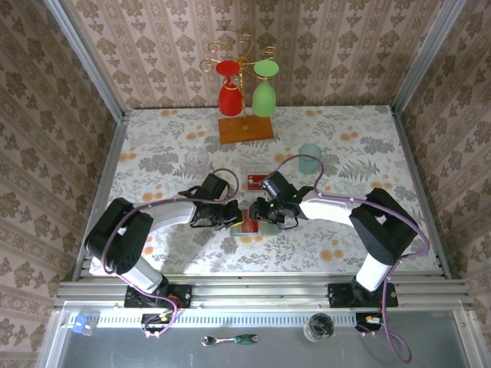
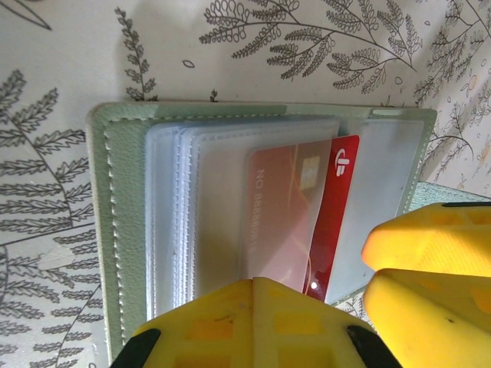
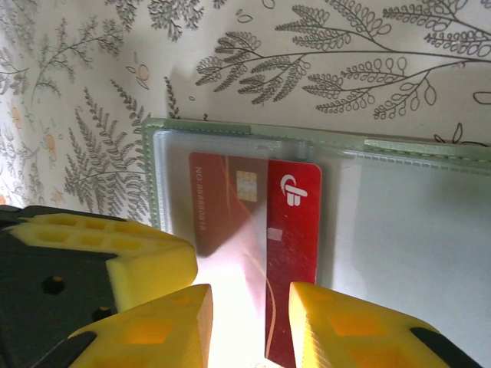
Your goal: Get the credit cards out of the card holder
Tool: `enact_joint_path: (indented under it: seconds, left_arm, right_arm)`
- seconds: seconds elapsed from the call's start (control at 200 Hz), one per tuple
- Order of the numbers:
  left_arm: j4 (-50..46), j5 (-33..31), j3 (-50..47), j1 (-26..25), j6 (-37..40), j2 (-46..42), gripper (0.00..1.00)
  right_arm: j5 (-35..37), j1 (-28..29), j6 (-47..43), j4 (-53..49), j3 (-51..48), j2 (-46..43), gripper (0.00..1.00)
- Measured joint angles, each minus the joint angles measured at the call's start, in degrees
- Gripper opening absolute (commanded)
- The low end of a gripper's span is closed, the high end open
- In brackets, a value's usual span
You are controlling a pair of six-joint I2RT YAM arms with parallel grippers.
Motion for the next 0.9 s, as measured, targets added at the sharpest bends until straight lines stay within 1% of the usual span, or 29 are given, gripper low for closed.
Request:
enact_joint_path:
  seconds: [0.135,0.245,0.57,0.695,0.9]
  left_arm:
    - [-0.07,-0.09,0.00,0.00,0.00,0.20,0.00]
    - [0.13,-0.24,0.00,0.00,-0.02,0.20,0.03]
    - [-1.22,-1.27,0.02,0.00,0.20,-0.52,0.05]
    - [-2.43,-1.70,0.09,0.00,0.81,-0.52,0.02]
    - [-2.43,-1.66,0.13,0.00,1.03,-0.48,0.00]
  right_arm:
    - [-0.02,-0.07,0.00,0.04,-0.17,1.03,0.32]
    - [-0.09,-0.35,0.00,0.09,-0.42,1.62,0.32]
    - [-1.09,-0.94,0.02,1.27,-0.70,2.95,0.32]
    - [-1.64,-1.01,0.11,2.67,-1.33,3.04,0.31]
    - [-2.54,-1.18,0.72,4.13,-1.86,3.04,0.28]
